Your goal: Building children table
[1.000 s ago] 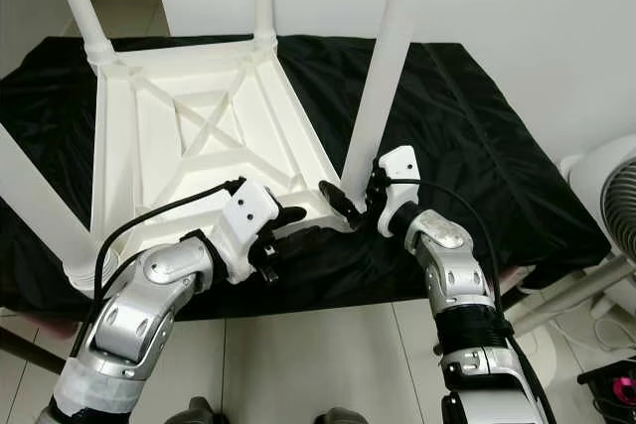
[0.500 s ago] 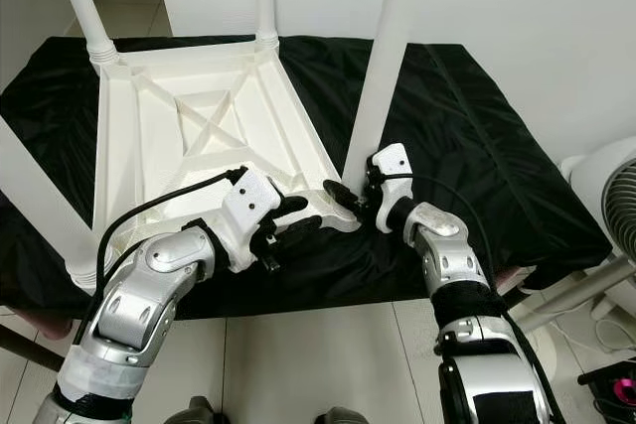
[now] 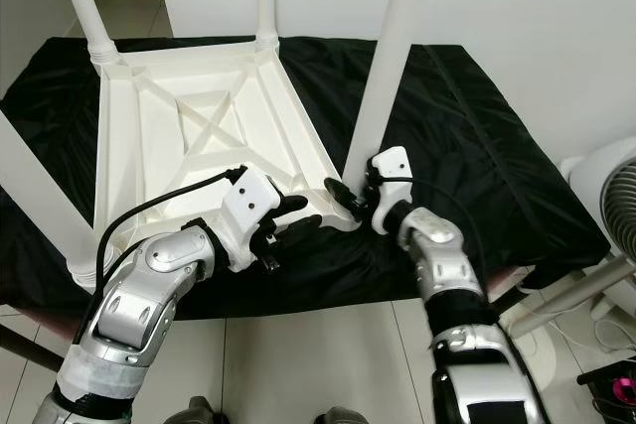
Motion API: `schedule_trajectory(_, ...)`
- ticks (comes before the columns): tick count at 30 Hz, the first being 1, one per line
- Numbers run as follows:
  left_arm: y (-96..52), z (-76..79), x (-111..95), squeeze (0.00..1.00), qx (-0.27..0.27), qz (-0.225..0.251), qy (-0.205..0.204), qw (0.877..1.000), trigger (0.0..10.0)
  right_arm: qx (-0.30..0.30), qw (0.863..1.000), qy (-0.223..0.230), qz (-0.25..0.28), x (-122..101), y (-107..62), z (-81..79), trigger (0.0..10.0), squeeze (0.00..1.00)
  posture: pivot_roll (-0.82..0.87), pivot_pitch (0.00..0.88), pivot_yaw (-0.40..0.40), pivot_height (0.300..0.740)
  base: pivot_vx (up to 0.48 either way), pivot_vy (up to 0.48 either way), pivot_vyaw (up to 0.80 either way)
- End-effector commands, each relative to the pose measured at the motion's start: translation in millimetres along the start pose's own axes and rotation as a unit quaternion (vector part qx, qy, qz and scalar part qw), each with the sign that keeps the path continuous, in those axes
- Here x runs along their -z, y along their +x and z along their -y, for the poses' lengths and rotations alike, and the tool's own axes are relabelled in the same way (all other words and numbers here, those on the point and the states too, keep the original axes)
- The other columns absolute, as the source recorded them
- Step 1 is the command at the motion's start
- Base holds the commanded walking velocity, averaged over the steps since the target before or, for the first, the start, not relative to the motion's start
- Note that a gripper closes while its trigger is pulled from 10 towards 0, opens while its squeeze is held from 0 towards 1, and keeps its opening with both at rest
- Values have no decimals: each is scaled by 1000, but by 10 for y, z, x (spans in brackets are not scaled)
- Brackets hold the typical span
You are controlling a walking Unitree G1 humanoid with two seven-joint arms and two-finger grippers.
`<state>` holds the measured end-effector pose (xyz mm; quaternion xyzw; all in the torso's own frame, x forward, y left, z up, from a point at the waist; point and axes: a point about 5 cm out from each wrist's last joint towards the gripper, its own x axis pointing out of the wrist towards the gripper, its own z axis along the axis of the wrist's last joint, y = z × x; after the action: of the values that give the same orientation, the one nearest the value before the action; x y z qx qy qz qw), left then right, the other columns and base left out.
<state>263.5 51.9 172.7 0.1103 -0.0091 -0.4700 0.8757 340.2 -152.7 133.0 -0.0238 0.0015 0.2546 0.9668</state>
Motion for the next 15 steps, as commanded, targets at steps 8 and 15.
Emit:
schedule_trajectory(8,-6,-24,38,0,-44,-7,-3,999,10000,131,990,49,-24,145,11,-306,10000,0,-72,19,-29,740,0,0,0)
schedule_trajectory(15,-8,-17,41,0,-42,-9,-3,999,10000,170,981,90,-23,153,35,-664,10000,0,-68,21,-24,740,0,0,0)
